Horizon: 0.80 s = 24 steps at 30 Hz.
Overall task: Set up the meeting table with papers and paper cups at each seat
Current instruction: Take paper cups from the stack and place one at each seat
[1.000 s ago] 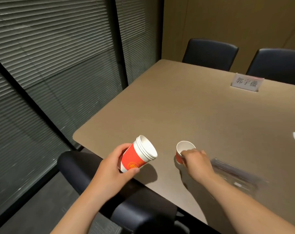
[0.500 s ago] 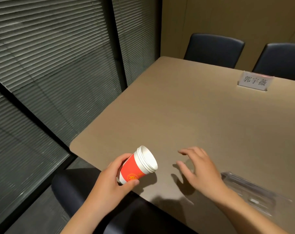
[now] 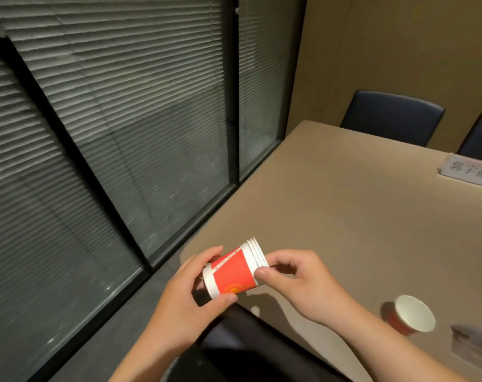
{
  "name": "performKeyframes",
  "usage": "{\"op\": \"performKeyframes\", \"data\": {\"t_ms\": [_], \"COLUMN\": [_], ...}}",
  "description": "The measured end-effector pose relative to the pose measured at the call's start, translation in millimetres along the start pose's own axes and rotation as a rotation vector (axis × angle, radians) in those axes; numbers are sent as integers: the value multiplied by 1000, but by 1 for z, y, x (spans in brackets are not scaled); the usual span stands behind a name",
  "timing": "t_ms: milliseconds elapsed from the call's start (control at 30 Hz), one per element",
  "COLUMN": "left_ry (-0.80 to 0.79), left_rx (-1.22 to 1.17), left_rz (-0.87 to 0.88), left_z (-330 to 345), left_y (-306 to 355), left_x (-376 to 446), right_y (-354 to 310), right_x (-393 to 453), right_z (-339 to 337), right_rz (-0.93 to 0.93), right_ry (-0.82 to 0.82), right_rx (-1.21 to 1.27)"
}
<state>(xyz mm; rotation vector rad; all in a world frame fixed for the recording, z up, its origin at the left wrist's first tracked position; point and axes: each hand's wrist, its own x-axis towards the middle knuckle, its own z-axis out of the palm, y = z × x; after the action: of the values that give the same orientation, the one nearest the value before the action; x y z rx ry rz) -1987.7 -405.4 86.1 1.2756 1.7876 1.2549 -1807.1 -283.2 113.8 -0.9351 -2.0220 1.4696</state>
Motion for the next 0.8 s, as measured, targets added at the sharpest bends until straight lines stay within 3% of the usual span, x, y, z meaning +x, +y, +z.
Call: {"op": "performKeyframes", "data": {"t_ms": [333, 567, 800], "left_ry": [100, 64, 50], "left_rx": [-147, -197, -272], "left_rz": [56, -8, -35], "left_z": [-204, -264, -298], "left_y": [-42, -70, -102], "left_x": [2, 68, 193], "right_y": [-86, -104, -89], "right_x": [80, 154, 265], "right_z": [166, 200, 203], "right_rz": [-90, -140, -132], "right_ry": [8, -1, 126], "right_rx": [194, 194, 185]}}
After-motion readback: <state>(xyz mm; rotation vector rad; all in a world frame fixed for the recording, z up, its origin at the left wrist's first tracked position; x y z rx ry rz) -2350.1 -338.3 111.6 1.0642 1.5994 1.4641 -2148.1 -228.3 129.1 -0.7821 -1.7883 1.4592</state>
